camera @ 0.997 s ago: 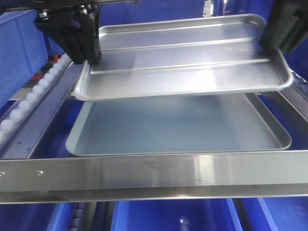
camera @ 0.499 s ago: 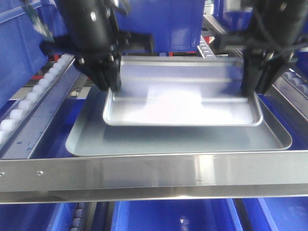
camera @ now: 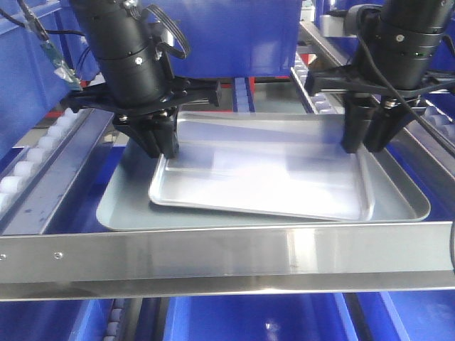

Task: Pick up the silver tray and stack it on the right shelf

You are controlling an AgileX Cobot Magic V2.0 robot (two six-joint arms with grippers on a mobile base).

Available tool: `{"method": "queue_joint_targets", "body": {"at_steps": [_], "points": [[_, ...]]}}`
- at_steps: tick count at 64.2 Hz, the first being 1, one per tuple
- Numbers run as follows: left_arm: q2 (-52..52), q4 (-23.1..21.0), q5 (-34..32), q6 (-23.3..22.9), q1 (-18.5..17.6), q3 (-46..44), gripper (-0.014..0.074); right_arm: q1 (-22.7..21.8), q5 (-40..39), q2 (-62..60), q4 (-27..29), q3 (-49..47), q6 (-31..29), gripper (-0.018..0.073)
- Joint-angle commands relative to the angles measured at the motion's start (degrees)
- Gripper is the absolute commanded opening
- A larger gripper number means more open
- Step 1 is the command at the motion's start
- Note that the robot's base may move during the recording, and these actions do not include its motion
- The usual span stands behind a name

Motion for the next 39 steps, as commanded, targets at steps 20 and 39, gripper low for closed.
{"method": "queue_joint_targets", "body": {"at_steps": [20,39], "points": [[-3.16,-0.09,0.29,1.27,-0.05,-2.81,0.0464,0.14,-2.52,-4.64,0.17,-2.08,-0.79,0.0578],[-9.9,1.41,12.25,5.04,-1.96,-6.37,0.0274,0.14,1.06,-15.08,0.11,-1.75,-0.79,0.0206]]}}
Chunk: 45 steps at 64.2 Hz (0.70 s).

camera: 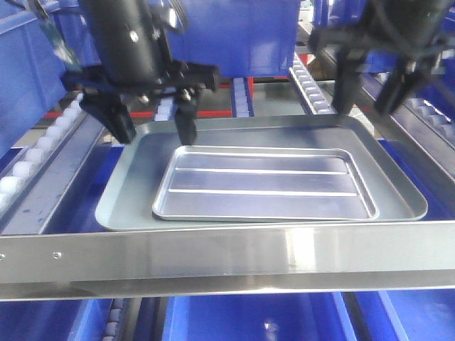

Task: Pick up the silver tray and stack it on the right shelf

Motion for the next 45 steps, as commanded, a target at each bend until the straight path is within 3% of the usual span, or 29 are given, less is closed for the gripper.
{"method": "queue_joint_targets", "body": {"at_steps": [1,9,17,26,45], "points": [[-7.77,0.91,1.91,2.39,-1.55,-1.89,0.0255,0.03,-0.39,-7.1,-0.12,-1.58,-0.54,0.0183],[-14.49,3.58,1.21,2.39,-4.5,2.36,0.0071,0.03,-0.37,-13.27,-0.87,1.46,-0.54,0.0042],[-21.77,4.07,-2.15,2.39,-7.04,9.87,-0.0109,0.03,-2.12,-20.21,-1.35,8.17,-0.65,0.005],[-30.33,4.15,-9.52,2.29,-8.12,21.47,-0.0093,0.03,-7.24,-29.28,-2.83,18.97,-0.69,0.005],[-48.48,5.24,-31.46,2.29,-8.12,46.02,-0.0093,0.03,-19.44,-49.93,-6.45,41.6,-0.69,0.005]]}}
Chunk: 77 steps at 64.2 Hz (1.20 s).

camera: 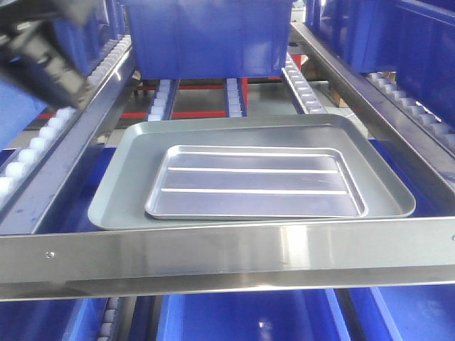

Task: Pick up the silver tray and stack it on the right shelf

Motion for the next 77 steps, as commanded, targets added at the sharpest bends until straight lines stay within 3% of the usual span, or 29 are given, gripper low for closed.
{"method": "queue_joint_targets", "body": {"at_steps": [1,12,25,38,73,77], "points": [[-6.82,0.74,-9.38,0.03,-0.4,4.04,-0.0093,0.03,-6.97,-7.05,-1.34,3.46,-0.69,0.005],[-18.49,0.63,-10.45,0.03,-0.4,10.15,-0.0093,0.03,-6.24,-20.66,-1.34,8.19,-0.69,0.005],[-34.25,0.63,-6.49,0.03,-0.4,10.81,-0.0093,0.03,-5.47,-36.08,-1.34,8.29,-0.69,0.005],[-44.74,0.63,-4.46,0.03,-0.4,10.81,-0.0093,0.03,-5.08,-41.77,-1.34,8.29,-0.69,0.005],[-46.19,0.22,-4.46,0.03,-0.4,10.81,-0.0093,0.03,-5.25,-41.71,-1.34,8.29,-0.69,0.005],[-46.19,-2.0,-4.46,0.67,-0.4,11.02,-0.0093,0.03,-5.25,-41.71,-1.34,8.29,-0.69,0.005]]}}
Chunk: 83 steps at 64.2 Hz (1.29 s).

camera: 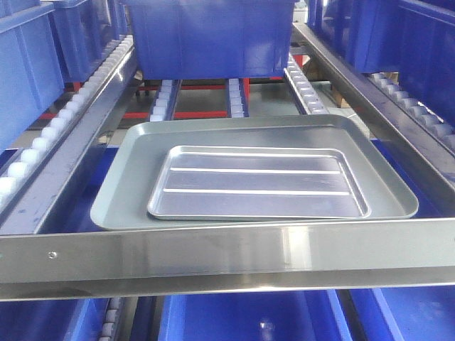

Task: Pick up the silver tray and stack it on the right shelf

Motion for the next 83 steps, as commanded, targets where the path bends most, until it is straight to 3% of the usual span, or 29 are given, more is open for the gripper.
{"method": "queue_joint_targets", "body": {"at_steps": [1,7,10,17,27,39,47,50,83], "points": [[0.39,-2.35,-4.37,1.75,-0.29,-1.43,-0.0093,0.03,-4.84,0.73,-0.94,-1.51,-0.6,0.005],[-0.99,-10.09,-4.47,15.72,0.05,-0.93,-0.0093,0.03,-4.78,0.73,-0.94,-1.51,-0.6,0.005],[-2.18,-12.71,-5.07,18.14,1.1,0.26,-0.0093,0.03,-4.78,0.73,-0.94,-1.51,-0.6,0.005],[-5.65,-13.46,-7.12,18.26,7.37,4.99,-0.0093,0.03,-4.78,0.73,-0.94,-1.51,-0.6,0.005],[-12.46,-14.63,-11.38,18.26,19.47,13.87,-0.0093,0.03,-4.78,0.73,-0.94,-1.51,-0.6,0.005],[-18.04,-15.97,-22.39,18.26,31.7,26.1,-0.0093,0.03,-4.78,0.73,-0.94,-1.51,-0.6,0.005],[-17.77,-17.01,-31.81,18.26,36.9,32.71,-0.0093,0.03,-4.71,0.73,-0.94,-1.51,-0.6,0.005],[-17.77,-17.1,-36.06,18.26,37.93,34.83,-0.0093,0.03,-4.71,0.73,-0.94,-1.51,-0.6,0.005],[-17.77,-17.1,-34.96,18.26,38.41,34.52,-0.0093,0.03,-4.65,0.73,-0.94,-1.51,-0.6,0.005]]}}
